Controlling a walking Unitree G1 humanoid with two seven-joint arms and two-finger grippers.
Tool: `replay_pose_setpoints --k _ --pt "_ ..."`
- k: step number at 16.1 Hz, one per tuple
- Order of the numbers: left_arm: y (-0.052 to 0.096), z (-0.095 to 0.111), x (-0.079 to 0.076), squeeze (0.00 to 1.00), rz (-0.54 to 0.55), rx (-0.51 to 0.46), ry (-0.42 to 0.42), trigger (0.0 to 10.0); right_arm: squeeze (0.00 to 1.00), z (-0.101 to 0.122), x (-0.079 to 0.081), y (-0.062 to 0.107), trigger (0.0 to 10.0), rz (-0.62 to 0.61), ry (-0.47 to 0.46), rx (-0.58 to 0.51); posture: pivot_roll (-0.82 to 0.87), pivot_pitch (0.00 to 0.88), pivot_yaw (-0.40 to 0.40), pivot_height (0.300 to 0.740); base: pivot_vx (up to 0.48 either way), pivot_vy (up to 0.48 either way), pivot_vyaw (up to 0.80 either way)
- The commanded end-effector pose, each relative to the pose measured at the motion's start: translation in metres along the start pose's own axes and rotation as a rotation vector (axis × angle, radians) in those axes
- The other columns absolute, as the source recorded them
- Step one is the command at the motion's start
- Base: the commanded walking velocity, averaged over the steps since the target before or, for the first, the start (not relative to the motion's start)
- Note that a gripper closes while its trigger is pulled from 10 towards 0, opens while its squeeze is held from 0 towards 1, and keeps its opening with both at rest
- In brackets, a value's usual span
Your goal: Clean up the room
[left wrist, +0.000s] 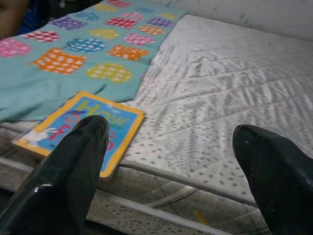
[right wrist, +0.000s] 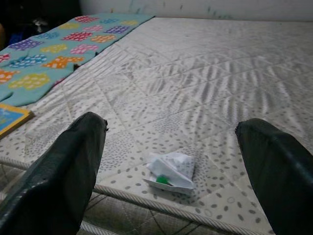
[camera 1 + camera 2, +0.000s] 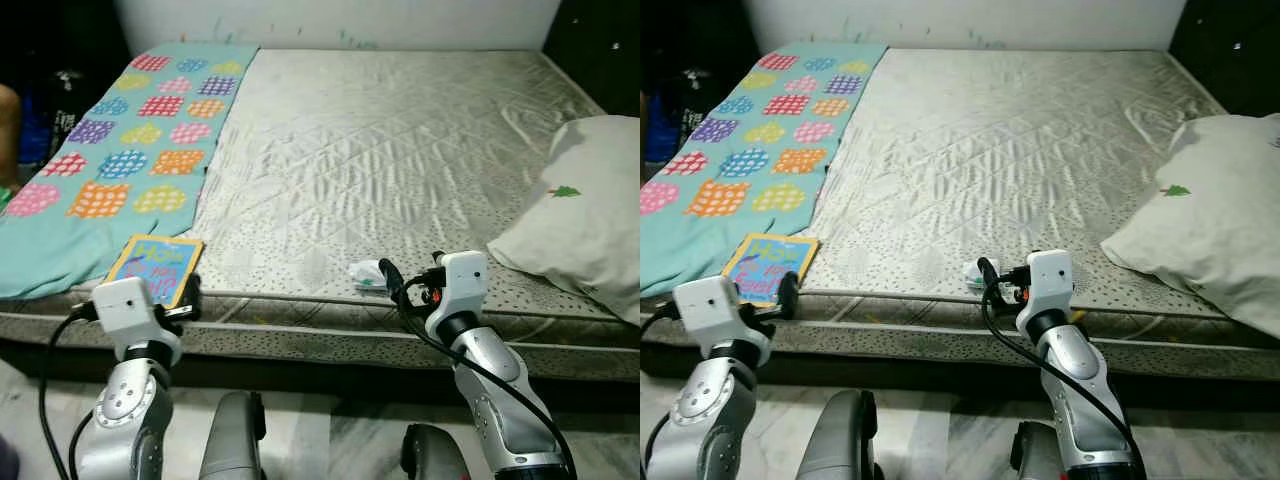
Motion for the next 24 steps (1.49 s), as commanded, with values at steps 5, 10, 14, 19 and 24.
replay_pose_setpoints --k 5,10,14,19,24 --pt "-0.0011 0.0049 0.0004 0.00 -0.012 -0.017 0.001 10.0 0.00 0.0010 -0.0027 -0.0002 10.0 -0.011 0.003 -0.004 -0.09 0.042 0.031 0.580 0.276 0.000 0.00" --pt "-0.0004 0.0035 -0.0001 0.00 -0.016 -0.005 0.007 10.0 0.00 -0.0002 -0.0031 0.0005 10.0 -0.016 0.003 0.001 -0.09 0.045 0.032 0.580 0.229 0.000 0.00" --pt "-0.0010 0.0028 -0.0006 0.00 -0.015 -0.003 0.007 10.0 0.00 -0.0009 -0.0034 0.0006 10.0 -0.015 0.006 0.005 -0.09 0.045 0.032 0.580 0.000 0.000 0.00" --pt "-0.0008 0.0033 -0.0004 0.00 -0.011 -0.002 0.003 10.0 0.00 -0.0019 -0.0005 -0.0004 10.0 0.010 0.025 0.012 -0.08 0.050 0.032 0.580 0.000 0.000 0.75" --pt "0.0025 0.0055 -0.0016 0.00 -0.031 -0.010 0.015 10.0 0.00 -0.0063 -0.0004 -0.0036 10.0 0.020 0.013 0.041 -0.07 0.058 0.032 0.580 0.000 0.000 0.25"
Point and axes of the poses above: a point about 5 cm out from each wrist's last joint towards the gripper, its own y axis pointing back from the gripper into the wrist, its own z axis along the axis of the wrist's last joint, x = y × z, the point moved 1 cm from there along -y, pointing out of the wrist towards the gripper, and after that the axes turned 1 degree about y, right-handed, at the moved point
